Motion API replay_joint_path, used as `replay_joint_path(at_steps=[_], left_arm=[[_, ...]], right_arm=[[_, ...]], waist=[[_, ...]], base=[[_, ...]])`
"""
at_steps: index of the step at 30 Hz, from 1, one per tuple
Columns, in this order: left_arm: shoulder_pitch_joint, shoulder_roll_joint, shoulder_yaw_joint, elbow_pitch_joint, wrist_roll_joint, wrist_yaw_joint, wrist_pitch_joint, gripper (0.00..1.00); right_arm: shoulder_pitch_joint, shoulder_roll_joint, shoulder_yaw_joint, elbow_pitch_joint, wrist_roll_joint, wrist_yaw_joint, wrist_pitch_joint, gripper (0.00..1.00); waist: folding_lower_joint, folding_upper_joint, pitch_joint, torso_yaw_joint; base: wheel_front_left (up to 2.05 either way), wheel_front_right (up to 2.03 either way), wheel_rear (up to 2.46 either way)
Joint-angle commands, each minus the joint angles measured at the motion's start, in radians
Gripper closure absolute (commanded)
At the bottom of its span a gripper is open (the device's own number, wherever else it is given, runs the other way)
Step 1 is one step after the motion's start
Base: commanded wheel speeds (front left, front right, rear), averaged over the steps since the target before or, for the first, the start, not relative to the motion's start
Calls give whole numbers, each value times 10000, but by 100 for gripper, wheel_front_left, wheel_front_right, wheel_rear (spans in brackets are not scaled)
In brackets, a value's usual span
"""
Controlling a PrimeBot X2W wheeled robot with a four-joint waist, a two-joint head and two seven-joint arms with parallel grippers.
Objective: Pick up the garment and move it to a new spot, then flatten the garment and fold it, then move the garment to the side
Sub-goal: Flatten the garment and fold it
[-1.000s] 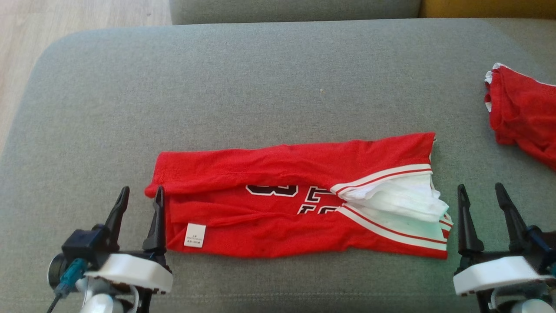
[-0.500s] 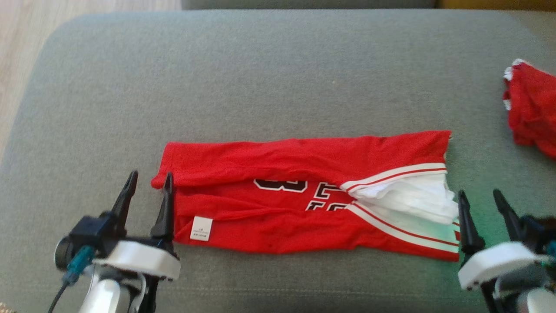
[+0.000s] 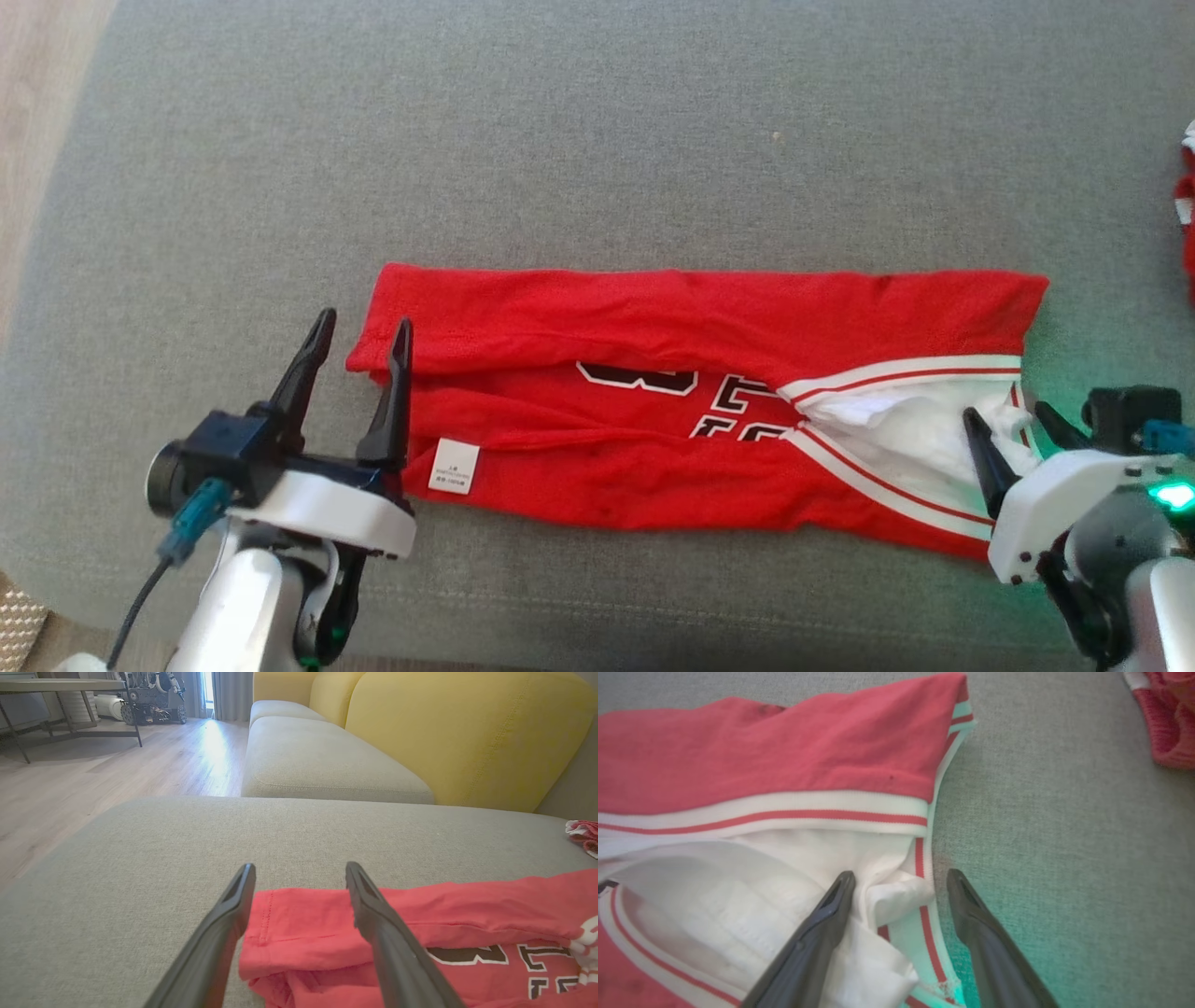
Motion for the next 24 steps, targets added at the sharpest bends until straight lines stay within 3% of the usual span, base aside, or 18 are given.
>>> replay_joint_path(at_steps=[1, 4, 5, 6, 13, 24], left_arm=[[-470, 61, 313, -265, 141, -58, -122, 0], [-617, 47, 409, -243, 225, -126, -122, 0], [-646, 43, 433, -244, 246, -140, -122, 0], [-670, 37, 454, -249, 265, -157, -122, 0], [-739, -4, 621, -290, 382, -236, -122, 0], [-645, -107, 874, -332, 495, -320, -122, 0]], right_arm=[[-3, -122, 125, -467, 123, 35, 293, 0], [134, -90, 220, -748, 351, 35, 1041, 0], [153, -93, 201, -814, 354, 35, 1152, 60], [161, -66, 188, -884, 426, 35, 1223, 100], [200, -22, -93, -1251, 615, 35, 1390, 100], [521, 198, -1470, -2032, 423, 35, 1375, 100]], waist=[[0, 0, 48, -6], [0, 0, 117, -75], [0, 0, 136, -94], [0, 0, 154, -110], [0, 0, 250, -217], [0, 0, 181, -468]], base=[[0, 0, 0], [0, 0, 0], [0, 0, 0], [0, 0, 0], [0, 0, 0], [0, 0, 0]])
